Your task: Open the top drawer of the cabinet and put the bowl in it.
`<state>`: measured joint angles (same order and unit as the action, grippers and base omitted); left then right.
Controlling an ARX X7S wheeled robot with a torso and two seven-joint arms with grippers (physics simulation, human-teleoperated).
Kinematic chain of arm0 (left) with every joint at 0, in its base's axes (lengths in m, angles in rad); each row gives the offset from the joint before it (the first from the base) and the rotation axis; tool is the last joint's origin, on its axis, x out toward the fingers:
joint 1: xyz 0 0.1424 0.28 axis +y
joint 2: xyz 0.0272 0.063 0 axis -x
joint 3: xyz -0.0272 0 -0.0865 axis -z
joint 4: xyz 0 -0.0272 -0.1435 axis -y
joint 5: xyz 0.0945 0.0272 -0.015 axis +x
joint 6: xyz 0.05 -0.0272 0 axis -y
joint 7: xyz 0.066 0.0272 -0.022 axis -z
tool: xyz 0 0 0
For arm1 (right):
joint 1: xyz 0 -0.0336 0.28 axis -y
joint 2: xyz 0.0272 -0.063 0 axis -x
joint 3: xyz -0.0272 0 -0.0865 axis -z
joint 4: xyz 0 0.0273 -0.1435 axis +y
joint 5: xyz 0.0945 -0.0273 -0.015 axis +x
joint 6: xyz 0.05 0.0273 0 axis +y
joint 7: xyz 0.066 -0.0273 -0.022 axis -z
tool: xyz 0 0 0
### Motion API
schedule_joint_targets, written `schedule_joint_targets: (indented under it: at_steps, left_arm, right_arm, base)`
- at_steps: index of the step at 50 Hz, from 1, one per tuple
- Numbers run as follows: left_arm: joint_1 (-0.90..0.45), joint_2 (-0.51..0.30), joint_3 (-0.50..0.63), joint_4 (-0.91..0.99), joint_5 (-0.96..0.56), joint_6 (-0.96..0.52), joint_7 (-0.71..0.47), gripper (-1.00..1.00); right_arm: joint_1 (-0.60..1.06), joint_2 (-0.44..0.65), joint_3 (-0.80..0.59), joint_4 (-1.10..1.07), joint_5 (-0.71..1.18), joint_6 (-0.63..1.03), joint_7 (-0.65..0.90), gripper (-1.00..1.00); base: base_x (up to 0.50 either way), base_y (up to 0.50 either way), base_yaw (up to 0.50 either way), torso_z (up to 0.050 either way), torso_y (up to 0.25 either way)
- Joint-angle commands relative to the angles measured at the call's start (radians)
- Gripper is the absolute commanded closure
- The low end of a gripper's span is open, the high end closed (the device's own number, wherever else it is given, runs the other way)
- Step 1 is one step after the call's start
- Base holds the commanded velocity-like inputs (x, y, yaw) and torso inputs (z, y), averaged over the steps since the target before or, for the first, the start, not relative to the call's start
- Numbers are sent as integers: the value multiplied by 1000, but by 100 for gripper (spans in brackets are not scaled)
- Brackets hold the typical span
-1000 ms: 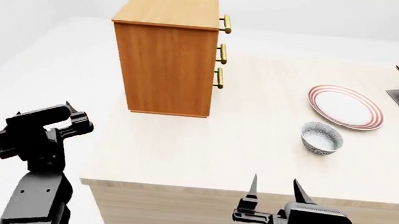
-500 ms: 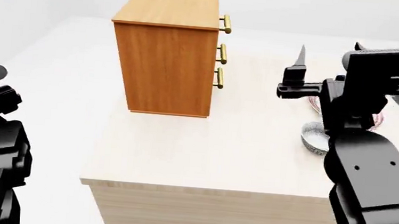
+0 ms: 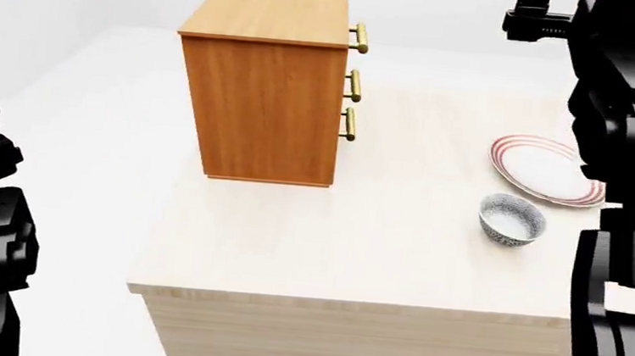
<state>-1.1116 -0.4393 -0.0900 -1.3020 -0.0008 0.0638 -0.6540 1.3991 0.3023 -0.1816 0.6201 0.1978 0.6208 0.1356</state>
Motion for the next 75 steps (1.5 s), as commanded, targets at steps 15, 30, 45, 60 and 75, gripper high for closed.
schedule_joint_targets:
  at_steps: [15, 30, 45, 60, 75]
  left_arm:
    - [-15, -8, -19, -7, -2, 10, 17, -100]
    - [-13, -9, -27, -7, 0, -3, 19, -100]
    - [-10, -13, -27, -7, 2, -6, 13, -100]
    - [-13, -13, -25, -7, 1, -6, 14, -100]
    - [-12, -16, -26, -7, 1, -6, 11, -100]
  right_arm:
    - [85, -18, 18, 303, 24, 81, -9, -100]
    - [80, -15, 16, 263, 23, 90, 2, -100]
    - [73, -11, 17, 261, 31, 95, -8, -100]
    - [74, -10, 16, 264, 32, 98, -4, -100]
    - [67, -6, 20, 266, 35, 94, 3, -100]
  base:
    - [0, 0, 0, 0, 0]
    - [0, 0, 0, 0, 0]
    - [134, 0, 0, 0, 0]
    - [500, 0, 0, 0, 0]
    - [500, 0, 0, 0, 0]
